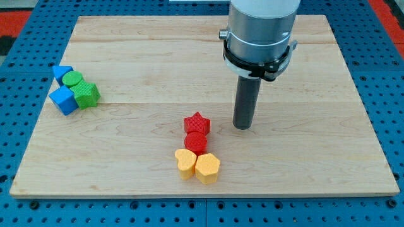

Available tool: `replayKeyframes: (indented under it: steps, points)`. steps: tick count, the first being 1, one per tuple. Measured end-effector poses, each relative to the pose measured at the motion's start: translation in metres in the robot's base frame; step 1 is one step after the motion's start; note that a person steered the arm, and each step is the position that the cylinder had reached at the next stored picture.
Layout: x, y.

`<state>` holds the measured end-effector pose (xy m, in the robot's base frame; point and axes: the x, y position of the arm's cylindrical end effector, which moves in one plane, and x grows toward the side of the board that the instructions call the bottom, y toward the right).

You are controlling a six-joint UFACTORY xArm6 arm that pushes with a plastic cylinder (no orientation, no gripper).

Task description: Move your arm to the bottom center

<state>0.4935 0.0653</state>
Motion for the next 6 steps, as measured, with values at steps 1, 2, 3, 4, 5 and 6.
replayKeyframes:
  steps: [1,2,3,4,5,6]
  points:
    - [0.037,0.024]
    - [0.059,0.039]
    - [0.059,0.039]
    - [0.060,0.050]
    - [0.061,0.068]
    - [0.080,0.075]
